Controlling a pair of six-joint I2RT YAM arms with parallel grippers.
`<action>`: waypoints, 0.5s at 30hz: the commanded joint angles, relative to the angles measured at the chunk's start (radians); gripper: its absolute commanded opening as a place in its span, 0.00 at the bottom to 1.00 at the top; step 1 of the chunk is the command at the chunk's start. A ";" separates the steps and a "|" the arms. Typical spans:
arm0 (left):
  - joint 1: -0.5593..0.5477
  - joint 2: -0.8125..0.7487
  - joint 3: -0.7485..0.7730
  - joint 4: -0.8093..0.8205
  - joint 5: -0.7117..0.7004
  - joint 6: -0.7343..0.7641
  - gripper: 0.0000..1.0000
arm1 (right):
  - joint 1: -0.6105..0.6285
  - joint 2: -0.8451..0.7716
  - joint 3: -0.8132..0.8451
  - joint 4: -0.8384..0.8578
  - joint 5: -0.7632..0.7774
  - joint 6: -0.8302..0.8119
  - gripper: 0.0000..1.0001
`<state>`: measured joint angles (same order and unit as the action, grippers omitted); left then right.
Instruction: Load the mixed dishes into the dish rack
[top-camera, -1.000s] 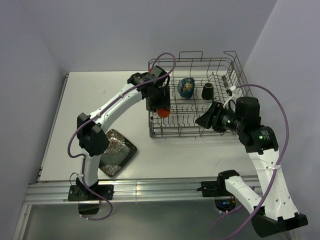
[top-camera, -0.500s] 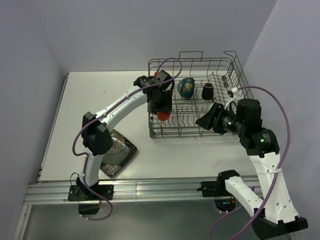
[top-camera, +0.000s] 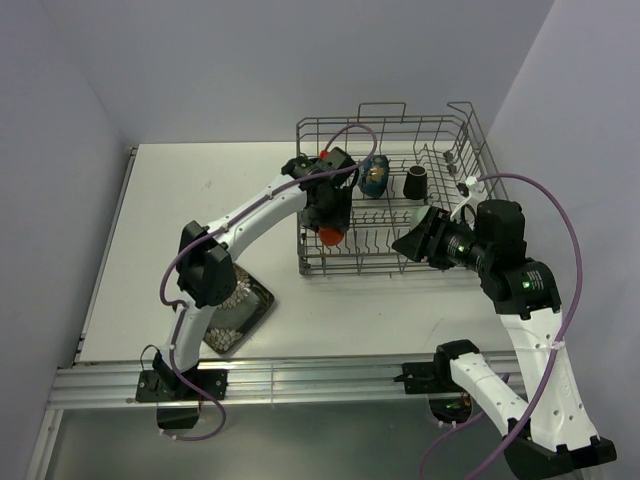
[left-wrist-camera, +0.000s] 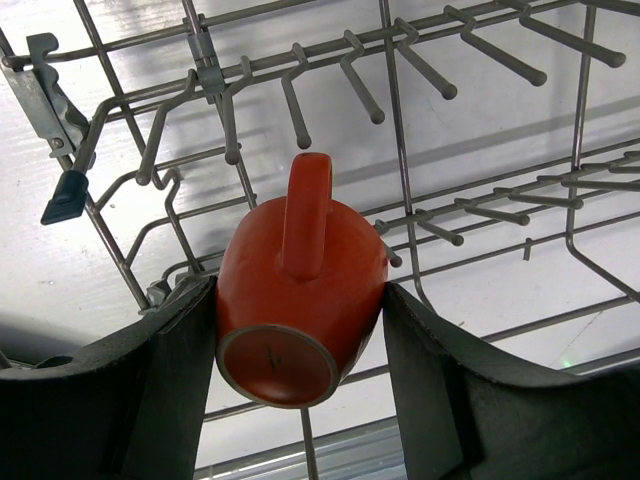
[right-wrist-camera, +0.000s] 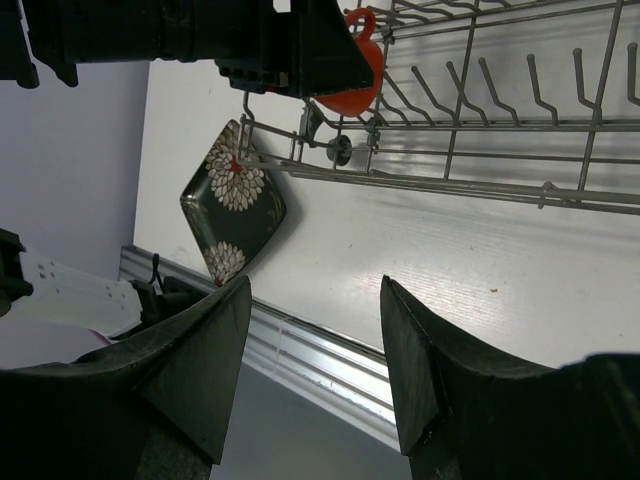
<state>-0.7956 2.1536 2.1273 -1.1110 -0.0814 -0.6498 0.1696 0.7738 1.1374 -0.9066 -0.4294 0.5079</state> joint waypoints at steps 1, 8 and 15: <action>-0.008 0.006 0.048 -0.007 -0.017 0.018 0.00 | -0.005 -0.013 -0.004 0.003 0.014 -0.002 0.62; -0.010 0.046 0.054 -0.024 -0.035 0.025 0.05 | -0.005 -0.007 0.002 -0.002 0.017 -0.009 0.62; -0.010 0.051 0.059 -0.029 -0.057 0.026 0.68 | -0.005 -0.011 -0.008 0.002 0.015 -0.011 0.62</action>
<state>-0.7971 2.2036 2.1448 -1.1156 -0.1074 -0.6388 0.1696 0.7738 1.1374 -0.9077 -0.4263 0.5072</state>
